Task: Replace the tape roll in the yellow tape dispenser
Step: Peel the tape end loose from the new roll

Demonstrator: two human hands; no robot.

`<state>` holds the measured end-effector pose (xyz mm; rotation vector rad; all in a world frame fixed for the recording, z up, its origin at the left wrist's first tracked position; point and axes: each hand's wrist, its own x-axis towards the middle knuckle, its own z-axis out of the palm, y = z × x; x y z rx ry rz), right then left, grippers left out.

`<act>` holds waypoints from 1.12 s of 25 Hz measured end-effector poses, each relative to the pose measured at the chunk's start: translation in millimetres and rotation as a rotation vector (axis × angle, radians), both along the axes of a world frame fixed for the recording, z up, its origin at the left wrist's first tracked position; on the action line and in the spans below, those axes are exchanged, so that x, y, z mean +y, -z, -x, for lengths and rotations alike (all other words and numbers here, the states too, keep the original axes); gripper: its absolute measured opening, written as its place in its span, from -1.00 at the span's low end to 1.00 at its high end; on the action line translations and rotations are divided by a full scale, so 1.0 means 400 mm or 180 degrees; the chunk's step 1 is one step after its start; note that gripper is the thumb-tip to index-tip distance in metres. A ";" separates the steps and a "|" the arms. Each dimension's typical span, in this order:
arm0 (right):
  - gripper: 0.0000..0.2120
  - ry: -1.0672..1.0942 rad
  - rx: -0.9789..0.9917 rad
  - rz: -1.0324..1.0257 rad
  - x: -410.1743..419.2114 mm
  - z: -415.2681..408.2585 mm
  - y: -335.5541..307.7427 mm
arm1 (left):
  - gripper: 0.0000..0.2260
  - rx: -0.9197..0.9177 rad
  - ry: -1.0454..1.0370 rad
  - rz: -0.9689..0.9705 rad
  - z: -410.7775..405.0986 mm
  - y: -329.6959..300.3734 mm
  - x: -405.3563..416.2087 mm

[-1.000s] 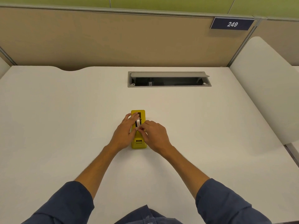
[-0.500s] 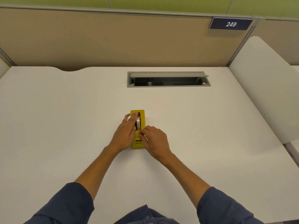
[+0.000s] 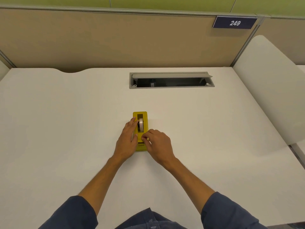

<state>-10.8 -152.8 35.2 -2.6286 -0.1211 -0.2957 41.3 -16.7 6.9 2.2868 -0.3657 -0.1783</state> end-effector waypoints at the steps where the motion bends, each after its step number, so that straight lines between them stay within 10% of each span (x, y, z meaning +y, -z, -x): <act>1: -0.86 0.0003 -0.0020 -0.0002 0.001 0.003 0.001 | -0.52 0.0003 -0.0008 -0.0006 -0.001 0.000 0.000; 18: -0.89 0.0058 -0.0196 -0.0043 0.020 0.048 -0.014 | -0.53 0.0032 -0.0133 0.0124 0.004 -0.010 -0.007; 22: -0.89 0.0066 -0.0233 -0.0036 0.020 0.049 -0.017 | -0.80 -0.0179 -0.0756 0.0416 0.014 -0.014 -0.010; 28: -0.89 0.0082 -0.0302 -0.0030 0.023 0.049 -0.017 | -0.87 0.0643 -0.0918 0.0792 0.026 -0.016 -0.026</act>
